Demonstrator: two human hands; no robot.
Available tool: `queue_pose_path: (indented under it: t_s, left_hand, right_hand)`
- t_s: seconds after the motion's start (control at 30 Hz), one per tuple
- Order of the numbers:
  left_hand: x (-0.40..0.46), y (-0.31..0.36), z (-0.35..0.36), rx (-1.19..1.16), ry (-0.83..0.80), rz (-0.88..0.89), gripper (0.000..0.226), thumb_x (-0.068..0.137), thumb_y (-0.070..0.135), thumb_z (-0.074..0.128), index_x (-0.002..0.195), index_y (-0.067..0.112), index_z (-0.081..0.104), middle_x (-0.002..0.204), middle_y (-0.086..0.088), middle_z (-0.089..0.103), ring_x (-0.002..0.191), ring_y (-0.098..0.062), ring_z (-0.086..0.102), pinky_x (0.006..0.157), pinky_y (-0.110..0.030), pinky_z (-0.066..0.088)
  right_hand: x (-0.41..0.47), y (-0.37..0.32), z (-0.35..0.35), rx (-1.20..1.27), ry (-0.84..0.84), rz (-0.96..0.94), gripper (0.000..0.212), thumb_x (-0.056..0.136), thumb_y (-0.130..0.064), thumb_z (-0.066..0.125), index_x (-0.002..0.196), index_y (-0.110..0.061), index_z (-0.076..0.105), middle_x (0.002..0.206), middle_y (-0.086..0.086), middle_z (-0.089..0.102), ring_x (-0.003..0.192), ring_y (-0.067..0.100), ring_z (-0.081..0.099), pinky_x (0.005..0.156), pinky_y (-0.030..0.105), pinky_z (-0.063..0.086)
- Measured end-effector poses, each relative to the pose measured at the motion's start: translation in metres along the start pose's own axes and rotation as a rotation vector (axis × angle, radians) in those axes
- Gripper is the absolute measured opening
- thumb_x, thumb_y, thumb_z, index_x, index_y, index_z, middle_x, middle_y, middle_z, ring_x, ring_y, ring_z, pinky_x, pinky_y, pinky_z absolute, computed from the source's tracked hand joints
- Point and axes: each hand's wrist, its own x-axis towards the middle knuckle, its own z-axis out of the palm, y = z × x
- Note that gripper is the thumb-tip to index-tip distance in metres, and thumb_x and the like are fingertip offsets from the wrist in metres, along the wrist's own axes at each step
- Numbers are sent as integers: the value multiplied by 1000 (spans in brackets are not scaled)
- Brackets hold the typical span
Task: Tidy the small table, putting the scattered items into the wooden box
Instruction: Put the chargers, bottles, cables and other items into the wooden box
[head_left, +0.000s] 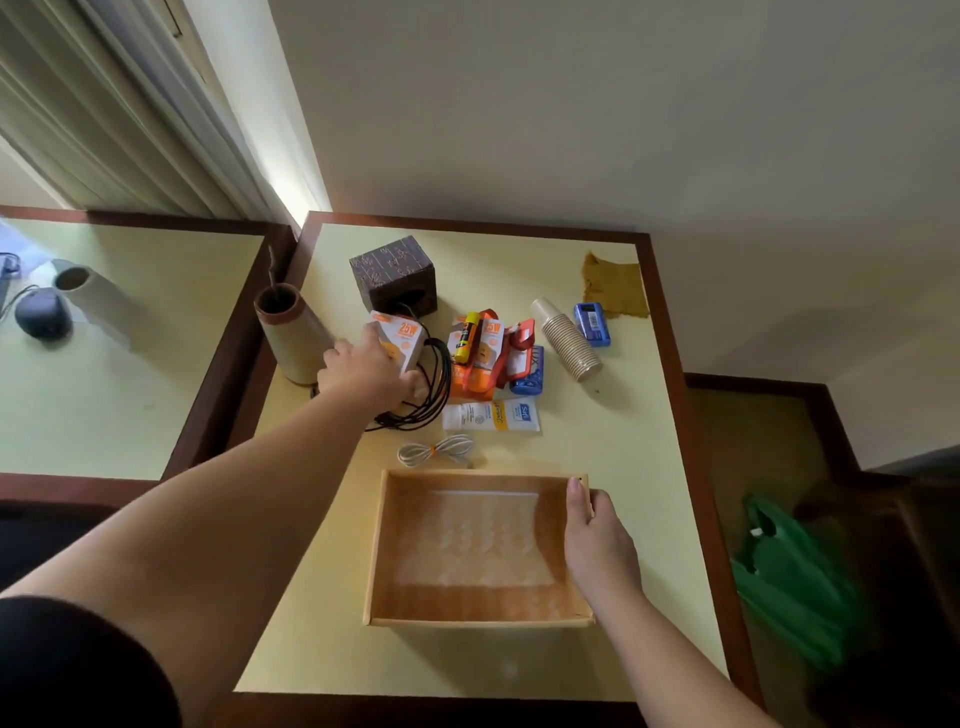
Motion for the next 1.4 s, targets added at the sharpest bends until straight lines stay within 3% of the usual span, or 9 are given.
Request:
queue_pose_path:
  t_s: [0.13,0.27,0.43,0.57,0.77,0.87,1.0,1.27,1.4]
  left_hand:
    - [2,-11,12,-21,-22,2,86,83,60,68,148,21,28,134,-19,50,124,-41,51,97,-52,49]
    - [-23,-15,8,-96,11,-38,83,84,59,60,149,17,30,130,-22,50,122,-43,50,97,-51,47]
    - [-94,-36,-18,-201,117,-110,84,86,65,57,151,19,30,126,-17,56,115,-36,54,91,-46,49]
    - [-174,-41,-32,-180,36,-115,90,86,78,50,156,29,20,132,-13,52,117,-31,56,83,-40,48]
    - [-256,-34,1,-135,-21,20,92,88,79,43,158,36,4,129,-1,46,119,-20,48,92,-34,46]
    - [-266,-27,20,-148,22,40,95,88,77,46,159,34,0,128,0,43,117,-18,45,91,-31,43]
    - [-275,-23,34,-85,78,35,96,84,81,42,159,33,4,128,0,45,114,-18,47,93,-30,46]
    - [-286,-15,52,15,89,-9,95,85,84,34,158,30,7,139,-3,44,122,-22,45,100,-34,44]
    - [-279,-7,52,25,122,-24,92,87,83,31,159,29,12,141,-3,45,125,-23,46,102,-37,43]
  right_hand:
    - [0,1,1,-16,7,-9,65,101,-72,18,126,-25,55,108,-1,66,98,24,64,82,43,56]
    - [1,1,2,-29,18,-8,68,100,-73,17,127,-25,55,114,2,68,104,28,65,85,44,56]
    - [2,3,2,-16,7,-5,68,100,-73,18,131,-24,55,120,3,67,108,29,65,82,41,52]
    - [3,4,2,-3,17,-4,68,101,-71,19,131,-22,56,123,6,68,111,32,64,82,41,50]
    - [3,6,2,-11,31,-33,66,104,-66,21,127,-17,57,117,10,68,101,33,61,77,39,43]
    - [2,6,0,-6,29,-50,65,105,-65,21,127,-16,57,104,5,63,94,30,57,76,38,41]
    - [2,8,-2,-13,22,-63,65,105,-65,20,124,-16,57,95,0,56,88,26,52,75,38,41]
    - [2,8,-1,-21,15,-60,64,104,-68,18,121,-18,55,105,6,64,89,25,52,76,40,44]
    - [2,9,-1,-28,15,-71,66,104,-68,18,125,-18,56,98,0,57,89,24,54,75,38,44]
